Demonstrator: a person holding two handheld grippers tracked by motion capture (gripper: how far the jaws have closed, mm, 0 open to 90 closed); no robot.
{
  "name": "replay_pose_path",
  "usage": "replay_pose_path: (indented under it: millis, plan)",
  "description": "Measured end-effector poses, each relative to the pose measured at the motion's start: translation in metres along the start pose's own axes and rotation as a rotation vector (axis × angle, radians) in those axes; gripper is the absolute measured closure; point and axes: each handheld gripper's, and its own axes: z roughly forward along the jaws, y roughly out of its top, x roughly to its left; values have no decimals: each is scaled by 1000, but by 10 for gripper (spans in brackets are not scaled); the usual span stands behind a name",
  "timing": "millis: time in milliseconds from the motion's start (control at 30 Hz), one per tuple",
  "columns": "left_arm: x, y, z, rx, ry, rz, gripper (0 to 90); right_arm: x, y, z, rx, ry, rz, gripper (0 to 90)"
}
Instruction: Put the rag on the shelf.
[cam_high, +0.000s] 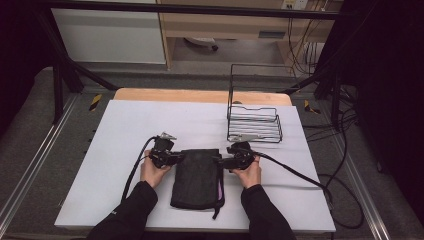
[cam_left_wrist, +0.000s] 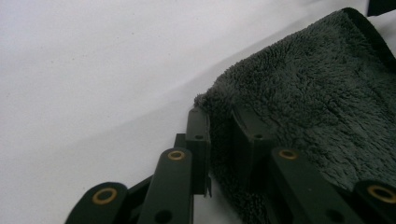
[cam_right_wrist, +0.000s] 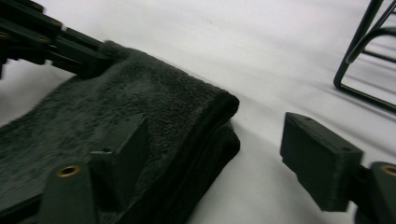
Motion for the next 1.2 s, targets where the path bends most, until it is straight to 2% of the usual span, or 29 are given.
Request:
replay_pose_path:
  millis: [133, 333, 467, 567, 633, 767, 1000, 1200]
  plan:
    - [-1, 0, 0, 5, -3, 2, 781, -1, -3, 7, 24, -5, 14, 356]
    - [0, -1, 0, 8, -16, -2, 784, 2, -6, 8, 41, 13, 42, 444]
    - [-1, -1, 0, 7, -7, 3, 788, 3, -6, 9, 48, 24, 55, 497]
    - [-1, -1, 0, 5, -6, 6, 793, 5, -4, 11, 58, 30, 64, 571]
    - [-2, -1, 0, 3, 1, 14, 801, 5, -3, 12, 67, 42, 77, 632]
    - [-3, -2, 0, -8, 8, 16, 813, 5, -2, 13, 81, 61, 131, 706]
    - [-1, -2, -3, -18, -5, 18, 820, 6, -1, 10, 73, 65, 135, 750]
    - [-1, -2, -14, -60, -14, 24, 820, 8, 1, 5, 50, 71, 143, 754]
